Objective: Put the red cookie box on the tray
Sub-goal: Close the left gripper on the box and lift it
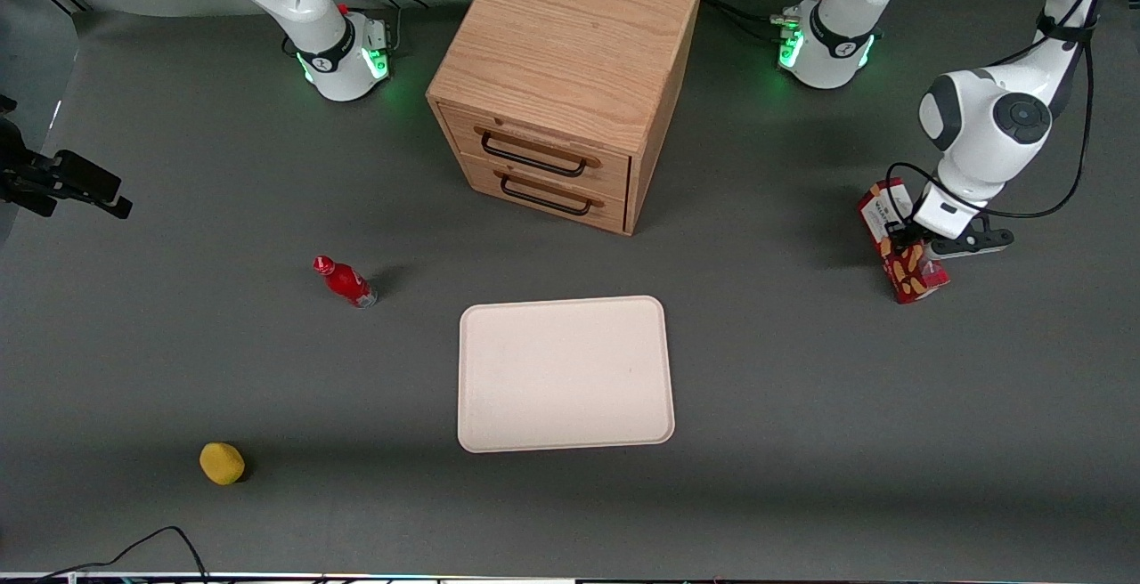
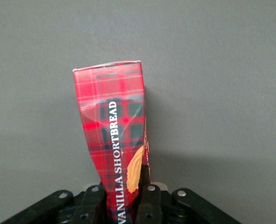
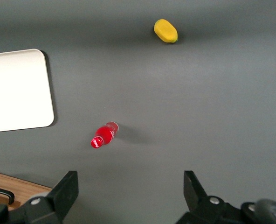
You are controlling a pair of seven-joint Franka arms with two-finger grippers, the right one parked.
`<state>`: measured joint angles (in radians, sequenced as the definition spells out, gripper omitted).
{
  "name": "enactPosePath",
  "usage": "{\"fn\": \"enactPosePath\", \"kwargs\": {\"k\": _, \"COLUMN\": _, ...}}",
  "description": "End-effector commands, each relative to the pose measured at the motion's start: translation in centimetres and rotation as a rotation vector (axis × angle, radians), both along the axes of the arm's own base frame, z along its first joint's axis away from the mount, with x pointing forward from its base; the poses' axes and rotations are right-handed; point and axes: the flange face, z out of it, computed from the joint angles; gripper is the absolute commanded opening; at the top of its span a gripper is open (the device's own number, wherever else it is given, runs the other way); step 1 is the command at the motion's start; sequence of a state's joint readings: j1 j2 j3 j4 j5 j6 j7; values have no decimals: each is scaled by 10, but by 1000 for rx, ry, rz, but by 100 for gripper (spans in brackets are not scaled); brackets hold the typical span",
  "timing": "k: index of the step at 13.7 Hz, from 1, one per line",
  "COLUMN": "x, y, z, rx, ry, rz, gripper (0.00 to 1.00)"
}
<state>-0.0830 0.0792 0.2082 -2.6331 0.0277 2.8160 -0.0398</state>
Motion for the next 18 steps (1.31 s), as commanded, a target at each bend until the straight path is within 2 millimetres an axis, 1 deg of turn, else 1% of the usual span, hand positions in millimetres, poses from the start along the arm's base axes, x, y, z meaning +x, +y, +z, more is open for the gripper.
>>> {"fn": "enactPosePath", "kwargs": {"k": 1, "x": 5, "y": -14, "z": 61, "rx": -40, "ry": 47, "rz": 4, "gripper": 26}}
{"fn": "enactPosePath", "kwargs": {"k": 3, "x": 25, "y": -24, "z": 115, "rx": -51, "ry": 150, "rz": -3, "gripper": 26}}
{"fn": "enactPosePath", "kwargs": {"k": 4, "x": 39, "y": -35, "z": 145, "rx": -47, "ry": 184, "rz": -18, "gripper": 26}}
{"fn": "enactPosePath", "kwargs": {"k": 6, "x": 60, "y": -59, "z": 204, "rx": -35, "ry": 215, "rz": -31, "gripper": 27}}
{"fn": "enactPosePath", "kwargs": {"k": 8, "x": 70, "y": -97, "z": 255, "rx": -15, "ry": 226, "rz": -48, "gripper": 27}}
{"fn": "enactPosePath", "kwargs": {"k": 10, "x": 73, "y": -145, "z": 300, "rx": 3, "ry": 202, "rz": -41, "gripper": 27}}
{"fn": "enactPosePath", "kwargs": {"k": 11, "x": 81, "y": -165, "z": 311, "rx": 4, "ry": 190, "rz": -26, "gripper": 27}}
{"fn": "enactPosePath", "kwargs": {"k": 12, "x": 89, "y": -190, "z": 318, "rx": 0, "ry": 176, "rz": -7, "gripper": 29}}
{"fn": "enactPosePath", "kwargs": {"k": 13, "x": 98, "y": -217, "z": 321, "rx": -23, "ry": 171, "rz": 22, "gripper": 29}}
{"fn": "enactPosePath", "kwargs": {"k": 14, "x": 114, "y": -261, "z": 323, "rx": -86, "ry": 172, "rz": 93, "gripper": 29}}
{"fn": "enactPosePath", "kwargs": {"k": 16, "x": 138, "y": -308, "z": 316, "rx": -139, "ry": 176, "rz": 183, "gripper": 29}}
{"fn": "enactPosePath", "kwargs": {"k": 18, "x": 160, "y": -353, "z": 293, "rx": -192, "ry": 199, "rz": 267, "gripper": 29}}
